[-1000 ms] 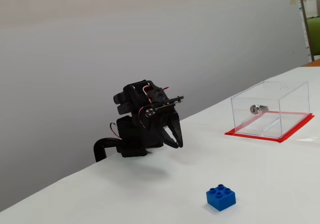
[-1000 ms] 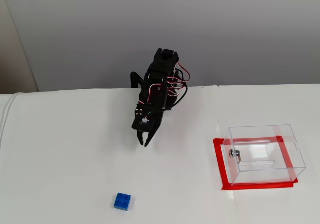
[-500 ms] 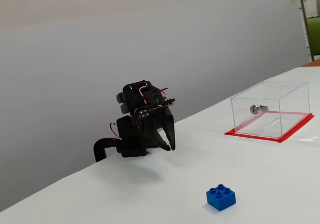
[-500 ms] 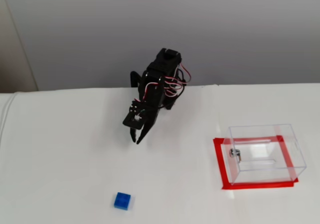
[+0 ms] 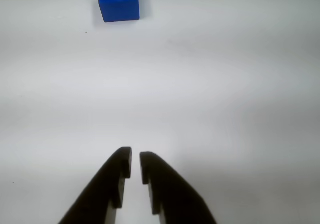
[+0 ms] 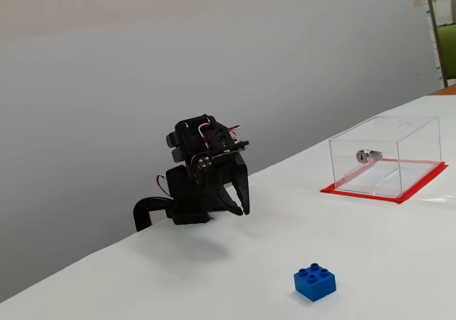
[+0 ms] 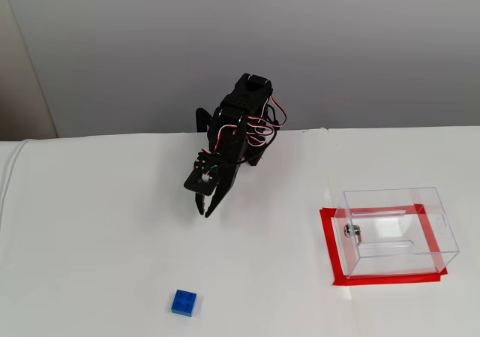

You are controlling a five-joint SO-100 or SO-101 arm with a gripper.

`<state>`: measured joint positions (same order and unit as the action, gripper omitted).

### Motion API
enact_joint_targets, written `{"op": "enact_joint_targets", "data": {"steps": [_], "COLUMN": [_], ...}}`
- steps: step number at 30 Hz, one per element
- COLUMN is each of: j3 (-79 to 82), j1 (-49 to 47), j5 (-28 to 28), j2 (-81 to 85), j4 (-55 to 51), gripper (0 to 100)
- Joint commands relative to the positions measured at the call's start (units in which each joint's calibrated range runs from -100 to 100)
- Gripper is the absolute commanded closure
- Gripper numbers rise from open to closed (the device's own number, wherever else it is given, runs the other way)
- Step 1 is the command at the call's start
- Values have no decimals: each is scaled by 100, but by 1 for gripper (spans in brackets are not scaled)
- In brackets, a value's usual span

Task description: Pick the blue lego brick and place it into the transparent box

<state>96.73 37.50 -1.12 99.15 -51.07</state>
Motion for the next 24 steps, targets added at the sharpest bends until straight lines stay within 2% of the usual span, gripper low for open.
{"op": "enact_joint_targets", "data": {"steps": [1, 7, 16, 19, 24], "j3": [-80, -180, -596, -840, -1455], "j1": [-20, -20, -5, 32, -20], "j5": [13, 347, 159, 138, 71], "j2": [51, 51, -111, -730, -2682], "j4": [103, 103, 103, 207, 799], "gripper": [98, 98, 98, 98, 98]}}
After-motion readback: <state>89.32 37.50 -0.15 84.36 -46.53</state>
